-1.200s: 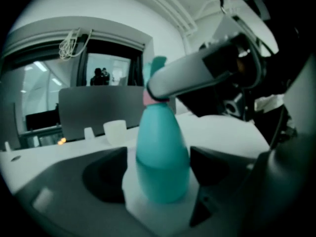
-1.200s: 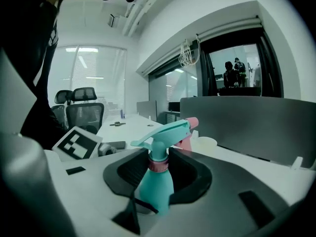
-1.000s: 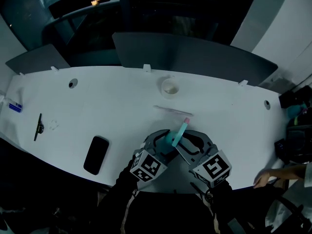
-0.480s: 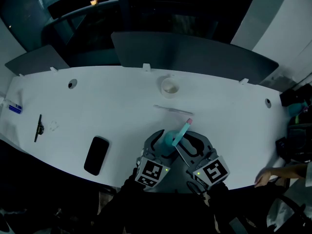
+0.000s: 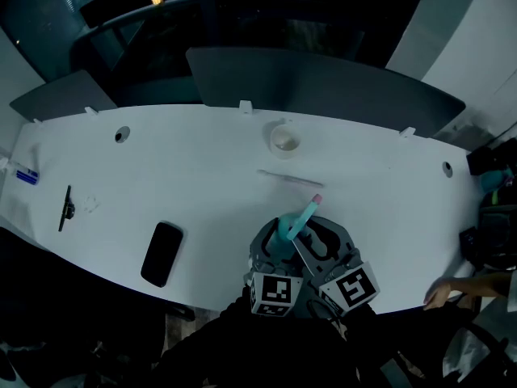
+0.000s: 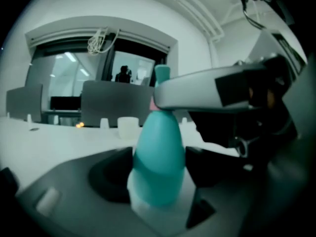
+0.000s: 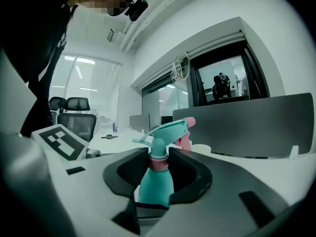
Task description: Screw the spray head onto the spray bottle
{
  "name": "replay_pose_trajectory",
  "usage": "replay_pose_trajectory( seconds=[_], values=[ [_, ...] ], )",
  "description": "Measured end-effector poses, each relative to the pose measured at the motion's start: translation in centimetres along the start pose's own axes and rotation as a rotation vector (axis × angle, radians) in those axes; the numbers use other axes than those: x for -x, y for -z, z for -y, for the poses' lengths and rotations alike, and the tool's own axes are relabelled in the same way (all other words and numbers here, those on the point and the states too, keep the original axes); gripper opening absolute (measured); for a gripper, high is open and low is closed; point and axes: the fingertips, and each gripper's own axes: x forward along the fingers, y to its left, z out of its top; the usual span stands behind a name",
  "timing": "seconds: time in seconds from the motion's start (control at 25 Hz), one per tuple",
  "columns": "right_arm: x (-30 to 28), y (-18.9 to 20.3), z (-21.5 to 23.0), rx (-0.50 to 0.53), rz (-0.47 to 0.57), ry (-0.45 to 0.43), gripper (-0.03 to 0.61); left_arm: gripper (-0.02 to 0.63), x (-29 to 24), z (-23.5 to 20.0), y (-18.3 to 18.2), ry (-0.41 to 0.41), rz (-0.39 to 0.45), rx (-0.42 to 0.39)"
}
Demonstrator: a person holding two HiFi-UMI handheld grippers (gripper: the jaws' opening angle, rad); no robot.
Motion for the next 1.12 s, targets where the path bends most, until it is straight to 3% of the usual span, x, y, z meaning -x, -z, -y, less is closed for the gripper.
replay_pose_trajectory(
  seconds=[0.16, 0.24, 0.28, 0.36, 0.48, 0.52, 0.56, 0.64, 0.8, 0.88, 0.96, 1.12],
  values=[
    [0.1, 0.4, -0.5, 0.008, -0.049, -0.052, 0.133, 0.375, 0.6, 0.0, -0.1, 0.283, -0.01, -0.087],
    [0.1, 0.1, -0.4, -0.003, -0.038, -0.072, 0.133, 0.334, 0.3, 0.4, -0.1, 0.402, -0.039, -0.111],
    [0.2, 0.3, -0.2, 0.002, -0.04, -0.07, 0.133, 0.328, 0.1, 0.6, -0.2, 0.416, -0.04, -0.112],
    [0.4, 0.6, 0.0, 0.024, -0.052, -0.057, 0.133, 0.325, 0.1, 0.6, -0.3, 0.327, -0.017, -0.079],
    [0.0, 0.1, -0.5, 0.025, -0.027, -0.043, 0.133, 0.324, 0.4, -0.1, -0.1, 0.016, 0.005, 0.01],
    [-0.1, 0.0, -0.6, 0.013, -0.013, -0.036, 0.133, 0.324, 0.4, -0.2, 0.0, -0.05, -0.005, 0.025],
    [-0.1, 0.0, -0.6, 0.005, -0.003, -0.029, 0.133, 0.325, 0.4, -0.2, 0.0, -0.067, -0.019, 0.028],
    [0.0, 0.1, -0.6, 0.01, -0.003, -0.03, 0.133, 0.331, 0.6, -0.2, 0.0, 0.016, -0.027, 0.012],
    [0.0, -0.1, -0.9, 0.001, -0.017, -0.092, 0.133, 0.357, 0.7, 0.0, -0.2, 0.353, -0.008, -0.04],
    [0.2, -0.1, -0.8, 0.036, -0.029, -0.117, 0.133, 0.331, 0.4, 0.5, -0.4, 0.443, -0.01, -0.056],
    [0.2, 0.1, -0.8, 0.058, -0.042, -0.111, 0.133, 0.328, 0.4, 0.4, -0.5, 0.376, 0.003, -0.042],
    [-0.1, -0.1, -1.3, 0.04, -0.013, -0.073, 0.133, 0.327, 1.0, -0.4, -0.1, -0.035, 0.018, 0.038]
  ],
)
